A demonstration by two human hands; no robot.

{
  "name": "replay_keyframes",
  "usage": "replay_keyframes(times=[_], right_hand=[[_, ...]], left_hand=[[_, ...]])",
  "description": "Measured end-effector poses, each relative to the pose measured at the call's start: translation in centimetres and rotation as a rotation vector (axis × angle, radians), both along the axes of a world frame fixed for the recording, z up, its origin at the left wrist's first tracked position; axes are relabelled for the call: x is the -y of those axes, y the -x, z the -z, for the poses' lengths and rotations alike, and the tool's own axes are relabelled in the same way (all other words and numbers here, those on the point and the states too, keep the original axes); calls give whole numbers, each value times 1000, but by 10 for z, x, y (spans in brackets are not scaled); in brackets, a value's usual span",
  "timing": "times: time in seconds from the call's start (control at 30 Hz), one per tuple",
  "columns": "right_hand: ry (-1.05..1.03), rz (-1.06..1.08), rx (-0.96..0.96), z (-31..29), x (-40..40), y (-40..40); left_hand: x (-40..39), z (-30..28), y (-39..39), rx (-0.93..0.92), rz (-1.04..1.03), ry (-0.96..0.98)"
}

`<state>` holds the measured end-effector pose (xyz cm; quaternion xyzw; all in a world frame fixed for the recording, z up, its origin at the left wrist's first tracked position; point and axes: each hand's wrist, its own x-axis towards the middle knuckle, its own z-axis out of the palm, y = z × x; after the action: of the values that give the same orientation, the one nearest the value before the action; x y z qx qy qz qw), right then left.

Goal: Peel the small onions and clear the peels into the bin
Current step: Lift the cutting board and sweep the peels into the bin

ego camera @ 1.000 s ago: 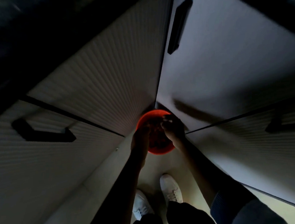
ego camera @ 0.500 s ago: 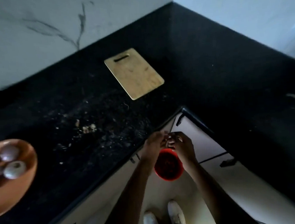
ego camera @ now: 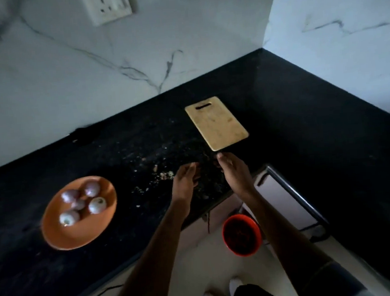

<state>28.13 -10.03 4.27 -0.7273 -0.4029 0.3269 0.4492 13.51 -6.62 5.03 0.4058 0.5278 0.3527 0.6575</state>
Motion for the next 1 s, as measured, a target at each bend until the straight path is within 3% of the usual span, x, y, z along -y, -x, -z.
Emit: replay_keyframes(times=[0.1,0.27,0.4,0.5,0.57,0.63,0.7,0.77,0.83,1.0], right_hand=[[12,-199,65,9,-17,30],[131,-461,369,67,-64,80],[54,-605,594,92,-92,139],[-1,-835,549,92,-106,173],[-2,-951,306,85,-119,172],[-68,-802,207,78,-145,151],[-58,-527,326,78,-180,122],[70,-498,451,83,-197,105],[43,-667,572,92,-193,115],[-174,-1089,497,95,-152,168]], left_hand=[[-2,12,54,-31,-254,18],[-12,51,128,-95,-507,32],[-20,53,147,0,-686,31],[-26,56,152,24,-712,43],[-29,57,153,34,-731,45],[-28,60,151,50,-733,34],[-28,64,150,65,-740,23],[-27,67,150,69,-762,16],[-27,68,151,78,-796,2],[-23,74,155,94,-813,-18]])
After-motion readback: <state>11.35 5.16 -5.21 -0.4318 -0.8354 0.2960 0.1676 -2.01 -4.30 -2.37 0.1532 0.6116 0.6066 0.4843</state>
